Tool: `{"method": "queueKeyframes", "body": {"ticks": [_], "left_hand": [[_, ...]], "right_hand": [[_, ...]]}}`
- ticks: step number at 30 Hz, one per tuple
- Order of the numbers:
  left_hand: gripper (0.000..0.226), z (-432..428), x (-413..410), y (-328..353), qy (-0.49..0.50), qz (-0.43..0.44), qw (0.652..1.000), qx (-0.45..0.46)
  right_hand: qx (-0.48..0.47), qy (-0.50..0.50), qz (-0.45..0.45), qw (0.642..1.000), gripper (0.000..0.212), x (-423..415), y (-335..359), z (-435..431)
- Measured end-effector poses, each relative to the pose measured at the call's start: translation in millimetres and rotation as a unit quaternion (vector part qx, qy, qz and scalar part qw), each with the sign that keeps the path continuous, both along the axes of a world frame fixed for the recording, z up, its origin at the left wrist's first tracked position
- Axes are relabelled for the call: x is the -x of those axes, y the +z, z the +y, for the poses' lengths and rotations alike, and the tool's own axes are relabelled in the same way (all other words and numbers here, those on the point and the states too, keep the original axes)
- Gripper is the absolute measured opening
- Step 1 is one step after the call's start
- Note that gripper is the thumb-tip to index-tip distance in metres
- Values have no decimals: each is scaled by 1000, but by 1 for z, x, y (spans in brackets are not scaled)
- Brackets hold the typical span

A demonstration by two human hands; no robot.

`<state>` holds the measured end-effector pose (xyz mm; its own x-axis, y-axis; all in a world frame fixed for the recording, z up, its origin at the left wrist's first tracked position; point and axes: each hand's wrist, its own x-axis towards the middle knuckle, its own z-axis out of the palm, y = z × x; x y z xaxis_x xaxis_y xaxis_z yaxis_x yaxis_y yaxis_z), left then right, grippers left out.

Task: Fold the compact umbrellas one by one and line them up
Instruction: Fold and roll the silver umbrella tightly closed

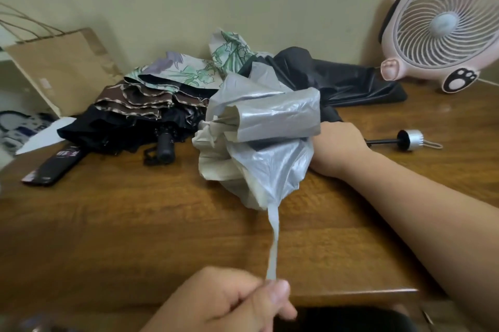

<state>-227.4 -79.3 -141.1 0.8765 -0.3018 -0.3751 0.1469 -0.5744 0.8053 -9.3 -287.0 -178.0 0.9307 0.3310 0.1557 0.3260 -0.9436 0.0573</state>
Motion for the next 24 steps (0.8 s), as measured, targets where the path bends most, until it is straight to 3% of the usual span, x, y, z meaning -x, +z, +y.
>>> {"method": "queueKeyframes", "body": {"ticks": [2,4,7,10,14,16,17,18,20,22,24], "left_hand": [[78,7,4,6,2,11,997,-81],[85,11,-6,7,108,-26,984,-137],[76,7,-38,-8,214,-132,963,-98],[62,2,-69,-22,211,-221,948,-85],[78,2,-93,-16,227,-443,852,-163],[77,3,-108,-8,168,-510,827,-170],[67,4,-119,-2,135,-529,823,-157],[49,4,-131,4,115,-533,828,-127],[15,3,-157,16,129,-458,879,-46],[11,10,-188,15,168,-349,922,-29],[20,16,-214,4,166,-319,930,-78]], "right_hand": [[6,1,5,1000,24,3,1,0],[12,4,10,1000,22,6,3,0],[24,4,26,999,22,11,6,3],[22,2,42,999,21,17,8,4],[6,10,71,997,28,20,10,2],[3,23,84,996,29,19,10,1],[1,27,85,996,28,18,10,0],[6,25,94,995,29,16,9,-2],[-11,15,126,992,47,14,10,-5],[-71,-5,175,982,75,12,16,-10],[-107,-2,216,970,98,14,23,-21]]}}
